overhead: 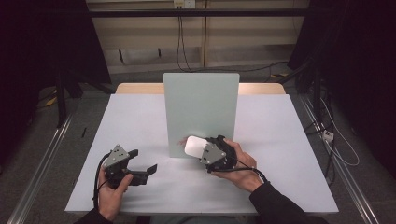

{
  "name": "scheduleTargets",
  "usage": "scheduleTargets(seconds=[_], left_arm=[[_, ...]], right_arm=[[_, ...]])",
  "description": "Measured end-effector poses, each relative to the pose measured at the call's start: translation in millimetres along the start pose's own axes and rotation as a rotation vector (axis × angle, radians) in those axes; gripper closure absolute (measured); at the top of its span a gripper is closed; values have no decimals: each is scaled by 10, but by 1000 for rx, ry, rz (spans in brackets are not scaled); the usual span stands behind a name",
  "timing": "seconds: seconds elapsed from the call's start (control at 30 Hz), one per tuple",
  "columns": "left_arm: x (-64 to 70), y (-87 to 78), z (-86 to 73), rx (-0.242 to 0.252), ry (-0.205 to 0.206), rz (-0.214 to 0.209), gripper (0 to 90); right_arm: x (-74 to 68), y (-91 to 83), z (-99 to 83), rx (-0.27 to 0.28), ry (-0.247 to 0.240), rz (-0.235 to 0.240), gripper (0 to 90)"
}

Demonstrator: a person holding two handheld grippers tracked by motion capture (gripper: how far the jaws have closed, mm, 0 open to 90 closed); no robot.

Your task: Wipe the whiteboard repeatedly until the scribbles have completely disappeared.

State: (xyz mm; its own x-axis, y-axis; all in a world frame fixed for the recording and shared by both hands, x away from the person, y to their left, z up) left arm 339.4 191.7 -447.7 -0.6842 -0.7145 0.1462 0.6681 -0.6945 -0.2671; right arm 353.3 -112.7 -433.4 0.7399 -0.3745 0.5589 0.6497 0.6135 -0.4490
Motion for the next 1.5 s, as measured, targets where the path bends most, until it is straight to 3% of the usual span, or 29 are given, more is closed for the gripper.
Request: scheduleTargets(seconds=[0.2,0.3,0.7,1.0,1.3,1.5], left_arm=[[-4,-7,3,2,5,0,47],[-2,-5,3,1,5,-2,47],[2,-7,5,4,7,-2,47],[-2,-12,4,4,1,0,47],[4,-12,6,5,3,2,47],[-6,-19,7,4,2,1,47]], right_arm=[[185,-100,59,35,36,-69,317],[186,-105,51,40,38,-86,317],[-32,41,22,38,37,-44,317],[-195,154,-3,12,25,25,317],[-216,194,16,-2,25,59,317],[-87,150,96,22,33,13,317]])
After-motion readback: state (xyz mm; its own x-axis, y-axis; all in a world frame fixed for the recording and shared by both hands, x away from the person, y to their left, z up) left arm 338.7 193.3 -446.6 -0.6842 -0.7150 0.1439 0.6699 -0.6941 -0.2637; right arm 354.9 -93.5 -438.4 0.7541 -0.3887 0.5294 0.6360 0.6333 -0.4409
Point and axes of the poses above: each handheld gripper's, and its own axes: y roughly forward along the jaws, z roughly out of its top, x roughly to its right, the point moved 2 cm from there along y, roughly forward along the jaws, and after that the axes turned 12 degrees about x, right-handed, at the moved point
